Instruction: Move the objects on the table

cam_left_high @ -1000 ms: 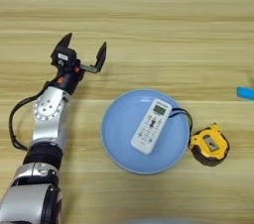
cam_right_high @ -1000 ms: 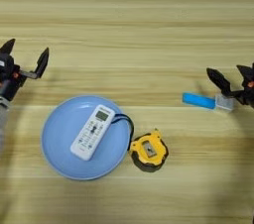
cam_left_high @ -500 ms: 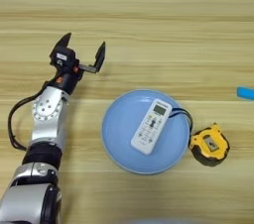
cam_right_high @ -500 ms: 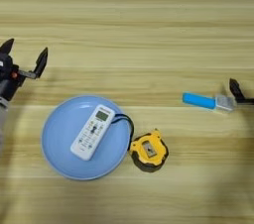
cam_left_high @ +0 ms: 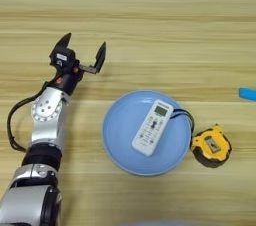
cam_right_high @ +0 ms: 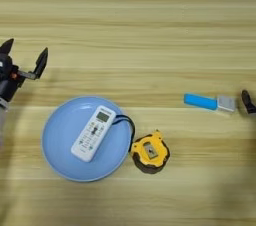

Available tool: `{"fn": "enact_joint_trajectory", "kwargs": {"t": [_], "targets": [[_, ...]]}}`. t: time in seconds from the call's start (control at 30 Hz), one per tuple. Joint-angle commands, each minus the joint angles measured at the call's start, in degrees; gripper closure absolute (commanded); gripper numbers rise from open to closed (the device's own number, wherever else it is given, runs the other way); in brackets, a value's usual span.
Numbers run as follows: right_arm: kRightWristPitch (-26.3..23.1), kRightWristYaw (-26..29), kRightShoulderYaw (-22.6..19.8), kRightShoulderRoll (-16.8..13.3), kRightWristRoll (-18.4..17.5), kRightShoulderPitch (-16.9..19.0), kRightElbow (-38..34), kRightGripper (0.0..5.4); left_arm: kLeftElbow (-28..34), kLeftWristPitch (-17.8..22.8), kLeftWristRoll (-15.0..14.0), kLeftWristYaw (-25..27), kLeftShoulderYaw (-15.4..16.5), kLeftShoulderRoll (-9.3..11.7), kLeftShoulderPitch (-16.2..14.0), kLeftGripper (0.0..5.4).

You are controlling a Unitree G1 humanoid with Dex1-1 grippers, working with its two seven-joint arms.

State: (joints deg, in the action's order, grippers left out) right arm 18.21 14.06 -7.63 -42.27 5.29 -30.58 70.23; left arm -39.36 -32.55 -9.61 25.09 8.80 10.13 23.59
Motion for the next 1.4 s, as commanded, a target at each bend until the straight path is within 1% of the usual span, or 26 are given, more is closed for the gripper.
{"fn": "enact_joint_trajectory", "kwargs": {"t": [0.03,0.33,0.4,0.57,0.8,0.97,1.13,1.23,1.3,1.4], "targets": [[1.07,0.13,1.20,-0.41,1.16,0.96,0.89,0.04,0.19,0.15,-0.74,0.23,0.16,0.36,0.74,0.00],[5.36,4.20,3.46,1.41,2.10,2.28,-0.22,0.04,0.52,0.29,-0.86,0.16,0.19,0.27,0.53,0.00],[6.50,4.75,4.09,1.91,2.37,2.42,-0.66,0.04,0.47,1.15,-1.91,0.61,0.58,0.03,0.61,0.00],[8.25,5.07,5.62,2.59,3.29,2.68,-1.39,0.04,0.65,1.92,-3.01,1.01,0.64,-0.01,0.58,0.00],[10.45,5.65,7.16,3.97,3.63,2.67,-4.15,0.04,1.04,3.29,-4.19,1.47,0.96,-0.16,0.48,0.00],[10.58,5.42,8.33,5.17,4.32,2.34,-5.60,0.04,1.18,4.93,-5.75,2.03,1.44,-0.73,0.52,0.00],[11.38,5.56,9.34,6.38,4.70,2.23,-7.85,0.04,1.08,5.70,-6.24,2.20,1.64,-0.91,0.50,0.00],[11.89,5.96,9.87,7.01,4.82,2.58,-10.05,0.04,1.14,5.88,-6.29,2.04,1.60,-0.94,0.39,0.00],[12.03,6.31,10.25,7.40,4.72,3.07,-12.16,0.04,0.95,5.91,-5.82,1.53,1.47,-0.91,0.32,0.00],[11.99,6.71,10.86,7.90,4.87,4.08,-15.79,0.04,-0.11,5.53,-3.61,-1.15,1.11,-0.71,0.45,0.00]]}}
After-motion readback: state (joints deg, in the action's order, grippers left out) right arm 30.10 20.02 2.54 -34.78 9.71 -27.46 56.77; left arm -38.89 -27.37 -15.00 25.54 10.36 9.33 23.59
